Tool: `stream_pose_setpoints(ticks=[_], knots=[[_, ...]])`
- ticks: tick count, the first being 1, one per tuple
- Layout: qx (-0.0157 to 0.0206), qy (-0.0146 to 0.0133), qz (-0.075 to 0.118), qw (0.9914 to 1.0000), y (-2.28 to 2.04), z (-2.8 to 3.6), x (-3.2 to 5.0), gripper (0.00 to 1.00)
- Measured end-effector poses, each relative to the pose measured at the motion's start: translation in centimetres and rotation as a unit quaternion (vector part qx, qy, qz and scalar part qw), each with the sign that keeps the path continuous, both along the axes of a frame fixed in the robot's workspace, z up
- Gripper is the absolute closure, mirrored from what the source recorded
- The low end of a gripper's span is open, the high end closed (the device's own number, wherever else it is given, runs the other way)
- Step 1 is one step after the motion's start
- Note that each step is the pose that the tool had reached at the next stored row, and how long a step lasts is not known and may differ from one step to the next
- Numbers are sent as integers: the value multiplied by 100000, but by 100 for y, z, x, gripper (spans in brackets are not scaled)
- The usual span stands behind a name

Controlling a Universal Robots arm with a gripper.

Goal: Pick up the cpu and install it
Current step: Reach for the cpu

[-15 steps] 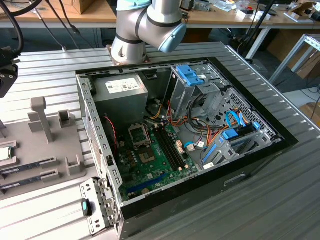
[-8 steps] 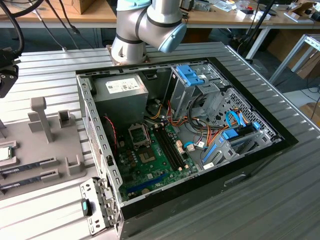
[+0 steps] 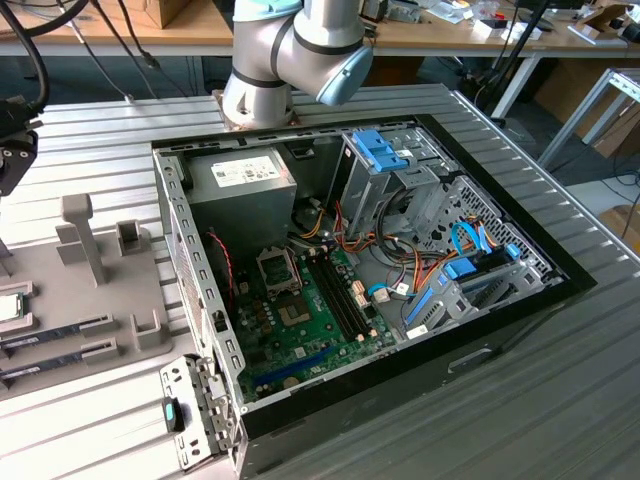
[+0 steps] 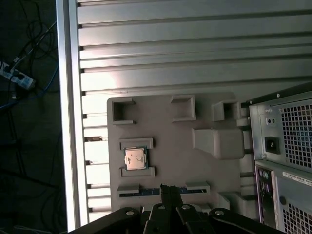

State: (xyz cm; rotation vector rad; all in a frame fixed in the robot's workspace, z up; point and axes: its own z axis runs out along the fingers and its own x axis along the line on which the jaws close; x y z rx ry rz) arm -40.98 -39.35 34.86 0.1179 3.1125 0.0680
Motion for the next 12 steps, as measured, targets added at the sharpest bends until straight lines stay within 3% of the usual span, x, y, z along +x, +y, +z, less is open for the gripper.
stream_pose_setpoints(ticks=[12], knots=[[-2, 4, -1, 100000, 12, -29, 0, 89]])
